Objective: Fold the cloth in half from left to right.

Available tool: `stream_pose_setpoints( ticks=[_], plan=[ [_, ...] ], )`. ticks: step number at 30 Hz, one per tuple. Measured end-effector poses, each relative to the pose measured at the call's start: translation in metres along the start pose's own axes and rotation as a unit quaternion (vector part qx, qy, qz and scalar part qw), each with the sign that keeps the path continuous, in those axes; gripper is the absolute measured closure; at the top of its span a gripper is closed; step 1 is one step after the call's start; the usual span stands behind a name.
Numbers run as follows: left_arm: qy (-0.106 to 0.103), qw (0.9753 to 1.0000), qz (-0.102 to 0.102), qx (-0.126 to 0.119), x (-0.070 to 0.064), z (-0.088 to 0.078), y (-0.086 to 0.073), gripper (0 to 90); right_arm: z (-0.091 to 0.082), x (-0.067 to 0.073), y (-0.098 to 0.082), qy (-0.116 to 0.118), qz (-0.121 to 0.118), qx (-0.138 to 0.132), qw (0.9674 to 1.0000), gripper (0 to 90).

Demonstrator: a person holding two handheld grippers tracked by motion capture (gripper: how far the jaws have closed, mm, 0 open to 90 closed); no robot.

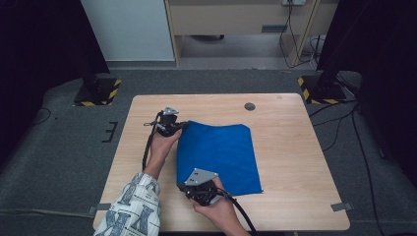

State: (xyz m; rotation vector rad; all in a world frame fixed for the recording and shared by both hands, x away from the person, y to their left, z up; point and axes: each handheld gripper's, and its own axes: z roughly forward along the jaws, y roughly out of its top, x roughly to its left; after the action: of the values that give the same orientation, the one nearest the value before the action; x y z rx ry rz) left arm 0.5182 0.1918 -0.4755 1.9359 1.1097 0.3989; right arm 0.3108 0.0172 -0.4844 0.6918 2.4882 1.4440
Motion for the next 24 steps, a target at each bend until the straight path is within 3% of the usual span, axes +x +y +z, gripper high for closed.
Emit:
stream_pose_setpoints(
  ticks=[7,13,24],
  plan=[
    [0.008,1.0000,-0.003,0.003,0.001,-0.006,0.012,88.5,0.005,0.004,0.001,-0.010,-0.006,0.015,0.9998,89.7],
    [0.015,0.9999,-0.001,0.000,0.006,-0.013,0.021,88.4,0.004,0.005,0.009,-0.012,0.003,0.000,0.9999,89.8],
    [0.013,0.9999,-0.003,0.010,0.020,-0.020,0.020,88.4,0.006,0.009,0.015,-0.017,0.017,-0.016,0.9996,89.8]
  ],
)
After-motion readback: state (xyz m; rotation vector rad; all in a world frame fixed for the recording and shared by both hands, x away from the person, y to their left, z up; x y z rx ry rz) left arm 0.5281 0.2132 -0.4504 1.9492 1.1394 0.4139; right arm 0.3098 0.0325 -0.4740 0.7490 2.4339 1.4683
